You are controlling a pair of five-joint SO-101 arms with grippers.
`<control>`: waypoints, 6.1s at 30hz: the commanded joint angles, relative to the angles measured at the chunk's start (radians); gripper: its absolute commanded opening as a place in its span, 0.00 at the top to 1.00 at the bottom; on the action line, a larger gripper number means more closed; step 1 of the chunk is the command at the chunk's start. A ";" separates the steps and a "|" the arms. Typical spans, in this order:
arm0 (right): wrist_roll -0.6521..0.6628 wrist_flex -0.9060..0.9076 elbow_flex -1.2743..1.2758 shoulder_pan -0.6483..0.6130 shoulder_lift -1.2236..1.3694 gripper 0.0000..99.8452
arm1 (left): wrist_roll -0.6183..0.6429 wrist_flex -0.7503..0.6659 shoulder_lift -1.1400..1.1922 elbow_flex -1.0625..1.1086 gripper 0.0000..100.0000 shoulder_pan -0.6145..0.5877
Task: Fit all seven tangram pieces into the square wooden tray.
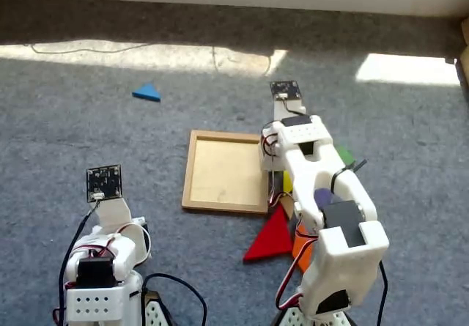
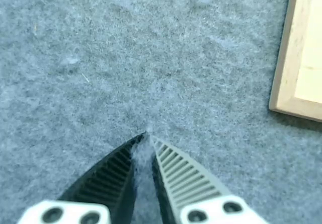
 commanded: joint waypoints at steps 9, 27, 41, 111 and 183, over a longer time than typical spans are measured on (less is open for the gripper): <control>0.005 0.004 0.022 -0.048 0.013 0.72 | -0.008 0.005 -0.016 0.019 1.00 0.015; 0.005 0.099 0.038 0.070 -0.202 0.72 | -0.008 0.005 -0.016 0.019 1.00 0.015; -0.003 0.143 0.042 0.067 -0.268 0.72 | -0.008 0.005 -0.016 0.019 1.00 0.015; 0.091 -0.005 0.097 0.054 -0.177 0.82 | -0.008 0.005 -0.016 0.019 1.00 0.015; 0.328 0.321 -0.544 0.042 0.275 0.56 | -0.008 0.005 -0.016 0.019 1.00 0.015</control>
